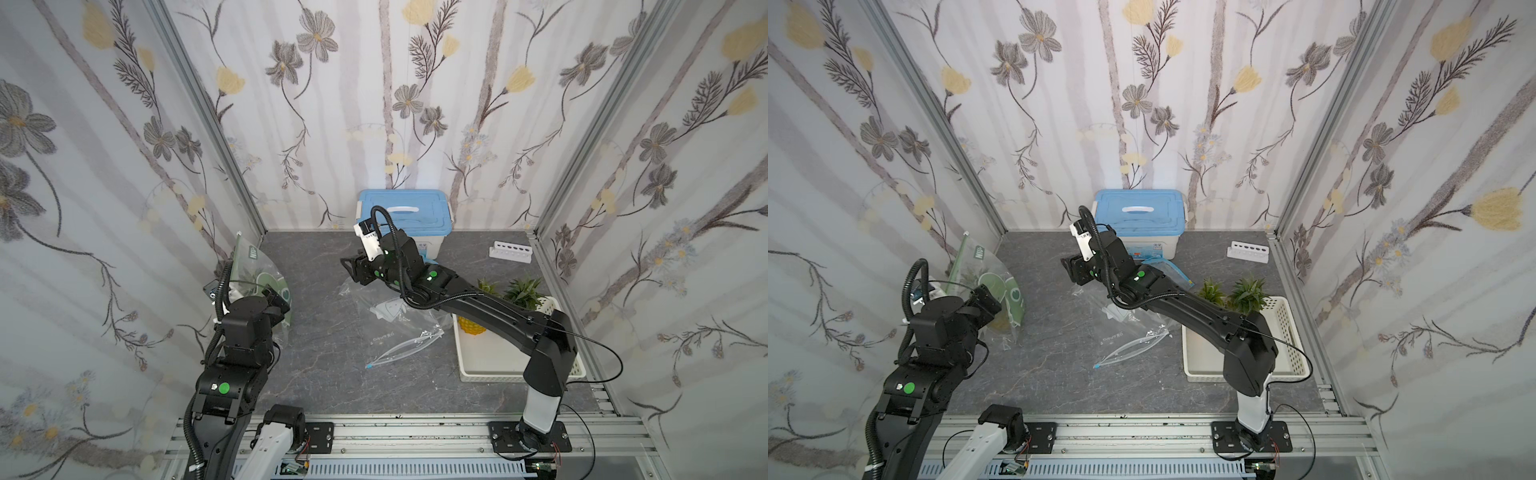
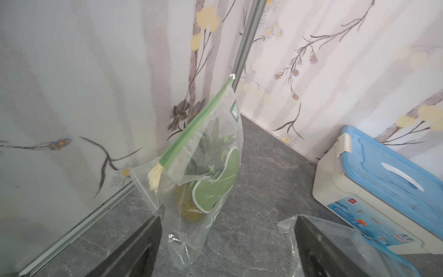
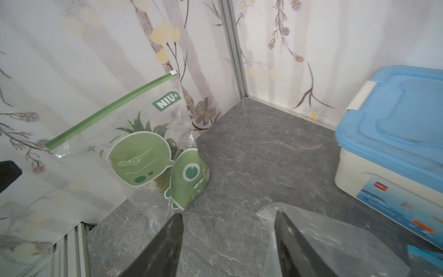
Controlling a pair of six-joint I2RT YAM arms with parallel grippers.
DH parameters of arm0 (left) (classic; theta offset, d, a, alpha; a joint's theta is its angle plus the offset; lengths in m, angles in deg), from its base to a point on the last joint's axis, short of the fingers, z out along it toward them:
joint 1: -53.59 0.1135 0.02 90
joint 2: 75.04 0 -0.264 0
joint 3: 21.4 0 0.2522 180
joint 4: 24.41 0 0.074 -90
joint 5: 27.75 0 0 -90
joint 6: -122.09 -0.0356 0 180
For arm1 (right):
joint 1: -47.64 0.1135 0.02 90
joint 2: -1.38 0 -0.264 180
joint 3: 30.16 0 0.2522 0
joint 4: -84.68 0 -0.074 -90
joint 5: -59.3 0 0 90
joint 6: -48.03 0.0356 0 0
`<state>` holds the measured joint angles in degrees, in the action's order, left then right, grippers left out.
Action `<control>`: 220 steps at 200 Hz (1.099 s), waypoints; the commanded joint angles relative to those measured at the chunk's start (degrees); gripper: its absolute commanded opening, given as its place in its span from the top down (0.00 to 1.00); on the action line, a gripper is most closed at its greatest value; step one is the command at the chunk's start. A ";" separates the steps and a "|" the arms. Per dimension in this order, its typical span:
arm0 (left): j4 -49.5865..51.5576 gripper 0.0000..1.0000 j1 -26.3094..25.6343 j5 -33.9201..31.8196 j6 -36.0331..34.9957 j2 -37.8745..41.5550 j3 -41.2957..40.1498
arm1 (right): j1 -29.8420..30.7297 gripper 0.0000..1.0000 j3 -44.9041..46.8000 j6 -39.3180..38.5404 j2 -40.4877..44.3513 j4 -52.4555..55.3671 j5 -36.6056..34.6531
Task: Open the zip-top bag and take out the pineapple
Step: Move the zipper food storage bag to the center of the board.
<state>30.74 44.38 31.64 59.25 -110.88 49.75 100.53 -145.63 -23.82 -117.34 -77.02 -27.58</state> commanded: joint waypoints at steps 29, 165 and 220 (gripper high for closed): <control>3.68 0.08 3.29 7.31 -6.25 -11.90 9.40 | 0.29 0.38 -0.05 -0.06 0.07 -0.11 0.49; 19.17 0.08 28.07 39.43 -15.73 -40.92 31.48 | -2.47 0.36 20.34 -1.75 15.21 -4.60 -4.09; 15.97 0.14 28.04 37.48 -16.51 -47.49 28.84 | -3.31 0.36 22.77 -0.86 16.48 -5.52 -4.24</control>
<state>48.84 72.34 68.84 44.39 -156.97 79.38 97.31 -123.05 -25.31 -101.25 -78.88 -31.12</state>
